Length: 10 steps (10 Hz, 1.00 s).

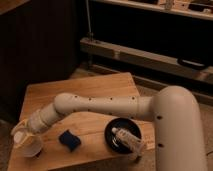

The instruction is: Place the ceramic cup over the eraser

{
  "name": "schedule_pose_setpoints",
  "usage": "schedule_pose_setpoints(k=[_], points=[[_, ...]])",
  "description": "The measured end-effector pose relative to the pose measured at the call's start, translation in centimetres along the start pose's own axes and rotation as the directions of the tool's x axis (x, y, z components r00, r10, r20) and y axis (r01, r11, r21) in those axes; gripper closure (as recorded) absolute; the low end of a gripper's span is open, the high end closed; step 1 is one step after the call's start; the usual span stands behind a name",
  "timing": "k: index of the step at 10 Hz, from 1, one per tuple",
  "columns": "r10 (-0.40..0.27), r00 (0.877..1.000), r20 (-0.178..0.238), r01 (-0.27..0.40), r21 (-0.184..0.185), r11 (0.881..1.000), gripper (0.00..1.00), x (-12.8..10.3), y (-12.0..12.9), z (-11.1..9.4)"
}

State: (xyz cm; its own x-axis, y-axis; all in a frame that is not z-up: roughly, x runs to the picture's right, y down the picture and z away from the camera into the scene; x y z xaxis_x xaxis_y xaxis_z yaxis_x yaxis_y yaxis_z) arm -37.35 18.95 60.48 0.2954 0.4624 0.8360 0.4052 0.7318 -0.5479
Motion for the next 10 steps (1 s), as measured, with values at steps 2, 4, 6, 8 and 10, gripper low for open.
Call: schedule_pose_setpoints(k=[2,4,6,8,10], points=[[0.052,0.995,0.084,-0.052,-0.005,0.999,0.49,1.13,-0.46,0.42],[0.06,0.994,0.094,-0.059,-0.018,0.998,0.31,1.02,-0.79,1.03],[0.068,0.994,0.082,-0.066,-0.03,0.997,0.2,1.08,-0.88,1.07],[0.064,0.996,0.063,-0.062,-0.04,0.997,0.2,0.96,-0.92,1.16],[0.063,0.996,0.063,-0.061,-0.04,0.997,0.2,0.91,-0.95,1.14]])
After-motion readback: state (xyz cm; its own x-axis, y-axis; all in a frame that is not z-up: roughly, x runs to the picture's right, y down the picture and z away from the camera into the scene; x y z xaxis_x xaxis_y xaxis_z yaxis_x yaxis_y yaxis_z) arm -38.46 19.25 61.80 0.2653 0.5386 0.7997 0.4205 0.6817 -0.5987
